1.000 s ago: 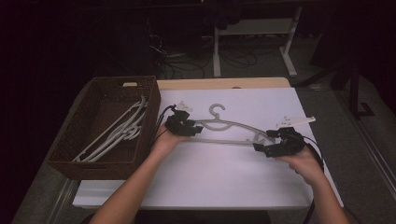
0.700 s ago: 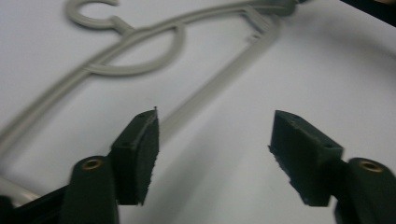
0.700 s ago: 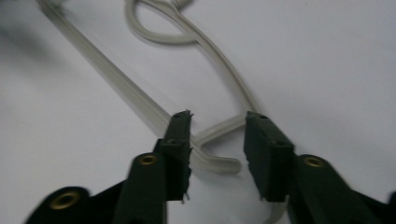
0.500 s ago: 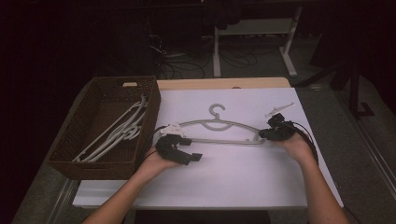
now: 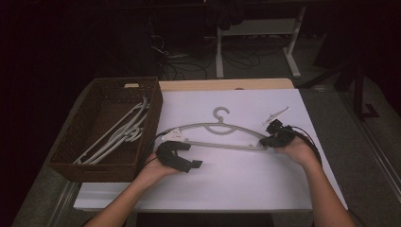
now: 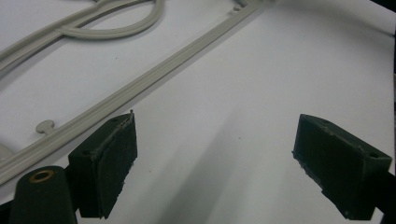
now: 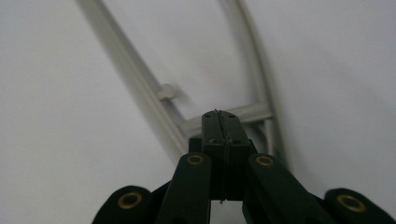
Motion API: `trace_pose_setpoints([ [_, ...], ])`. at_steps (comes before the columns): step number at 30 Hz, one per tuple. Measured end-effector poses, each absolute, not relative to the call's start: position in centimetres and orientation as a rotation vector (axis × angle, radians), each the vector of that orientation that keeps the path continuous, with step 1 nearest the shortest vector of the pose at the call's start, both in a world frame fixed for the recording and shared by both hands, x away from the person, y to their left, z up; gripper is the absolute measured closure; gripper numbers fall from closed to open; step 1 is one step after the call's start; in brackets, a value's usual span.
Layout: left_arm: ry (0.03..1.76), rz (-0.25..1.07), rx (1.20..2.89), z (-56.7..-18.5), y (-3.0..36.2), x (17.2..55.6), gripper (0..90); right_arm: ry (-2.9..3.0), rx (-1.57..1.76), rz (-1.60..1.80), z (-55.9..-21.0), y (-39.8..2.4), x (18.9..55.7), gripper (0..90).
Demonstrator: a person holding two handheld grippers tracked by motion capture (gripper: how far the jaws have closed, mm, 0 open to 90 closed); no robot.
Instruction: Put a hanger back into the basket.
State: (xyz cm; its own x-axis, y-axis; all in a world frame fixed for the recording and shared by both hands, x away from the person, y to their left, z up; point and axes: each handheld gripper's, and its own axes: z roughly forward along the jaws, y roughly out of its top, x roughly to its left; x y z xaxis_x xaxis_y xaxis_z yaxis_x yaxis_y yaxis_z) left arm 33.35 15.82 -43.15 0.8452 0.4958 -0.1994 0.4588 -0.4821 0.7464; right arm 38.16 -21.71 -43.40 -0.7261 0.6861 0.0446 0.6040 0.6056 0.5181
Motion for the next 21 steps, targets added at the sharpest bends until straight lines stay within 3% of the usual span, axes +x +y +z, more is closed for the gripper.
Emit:
trace_pose_setpoints([
  [16, 0.730, 0.087, 2.160, -43.4, 16.2, 33.6, 13.8, 2.854, 0.841, 0.941, -43.5, -18.8, 29.8, 88.9],
  [21, 0.731, 0.092, 2.164, -43.4, 16.3, 33.6, 13.8, 2.850, 0.777, 0.927, -43.1, -18.0, 28.9, 88.8],
])
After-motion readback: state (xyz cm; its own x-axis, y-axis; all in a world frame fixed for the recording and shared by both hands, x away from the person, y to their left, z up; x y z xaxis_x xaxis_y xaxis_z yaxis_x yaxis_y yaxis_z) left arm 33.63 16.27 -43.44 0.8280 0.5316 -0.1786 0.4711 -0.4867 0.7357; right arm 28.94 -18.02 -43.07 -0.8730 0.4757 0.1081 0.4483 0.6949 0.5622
